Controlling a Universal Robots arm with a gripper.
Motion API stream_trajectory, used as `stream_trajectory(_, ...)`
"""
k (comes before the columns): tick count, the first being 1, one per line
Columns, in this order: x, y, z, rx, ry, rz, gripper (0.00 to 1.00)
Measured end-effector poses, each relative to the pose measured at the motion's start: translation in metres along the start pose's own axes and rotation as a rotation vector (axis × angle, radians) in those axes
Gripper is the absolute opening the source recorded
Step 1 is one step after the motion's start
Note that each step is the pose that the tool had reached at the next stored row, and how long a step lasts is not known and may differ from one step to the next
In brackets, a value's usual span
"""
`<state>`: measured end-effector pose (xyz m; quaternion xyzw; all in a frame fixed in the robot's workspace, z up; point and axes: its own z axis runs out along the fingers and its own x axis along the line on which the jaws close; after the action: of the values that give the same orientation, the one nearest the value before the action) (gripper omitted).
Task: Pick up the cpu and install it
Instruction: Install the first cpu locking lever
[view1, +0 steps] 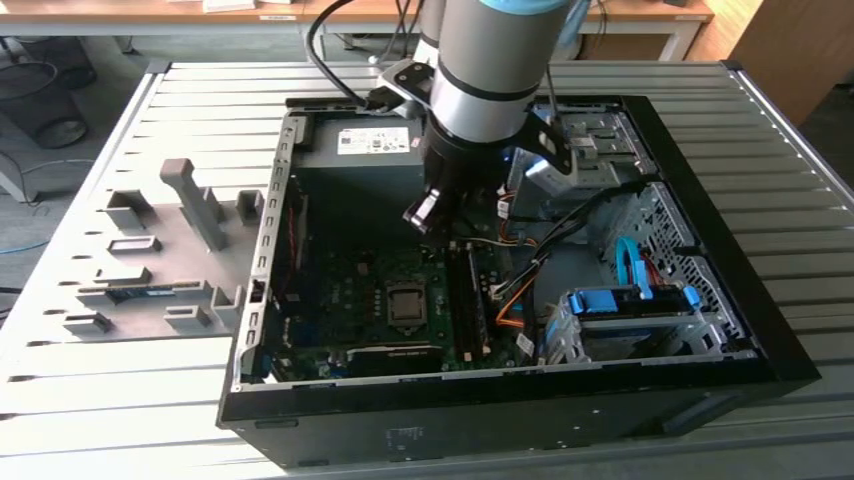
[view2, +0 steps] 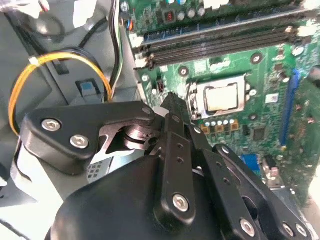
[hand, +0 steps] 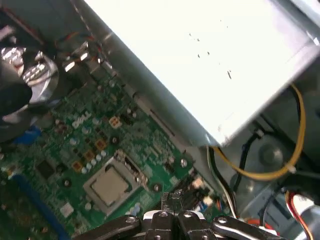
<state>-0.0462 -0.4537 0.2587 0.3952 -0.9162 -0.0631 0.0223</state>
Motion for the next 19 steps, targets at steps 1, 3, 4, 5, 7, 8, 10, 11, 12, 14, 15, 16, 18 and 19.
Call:
stream_trajectory(1,0.0006,0.0012,0.0019,0.0001,-0.0001,0.000,0.10)
stream_trajectory(3,0.0019,0.0030,0.0059,0.0000,0.0001,0.000,0.10)
stream_trajectory(4,0.0019,0.0036,0.0078,0.0000,0.0000,0.000,0.10)
stream_trajectory(5,0.0016,0.0041,0.0096,0.0000,0.0002,0.000,0.10)
stream_trajectory(7,0.0009,0.0050,0.0134,0.0001,0.0002,0.000,0.10)
stream_trajectory(8,0.0006,0.0058,0.0153,0.0000,0.0001,0.000,0.10)
stream_trajectory(10,0.0016,0.0074,0.0192,0.0001,0.0000,0.000,0.10)
stream_trajectory(11,0.0018,0.0072,0.0210,0.0001,0.0001,0.000,0.10)
stream_trajectory(12,0.0023,0.0068,0.0217,0.0018,0.0019,0.000,0.10)
stream_trajectory(14,0.0038,0.0054,0.0217,0.0102,0.0107,0.001,0.10)
stream_trajectory(15,0.0046,0.0047,0.0217,0.0152,0.0159,0.002,0.10)
stream_trajectory(16,0.0054,0.0040,0.0216,0.0203,0.0214,0.002,0.10)
stream_trajectory(18,0.0076,0.0019,0.0213,0.0278,0.0292,0.003,0.10)
stream_trajectory(19,0.0088,0.0009,0.0212,0.0305,0.0321,0.004,0.10)
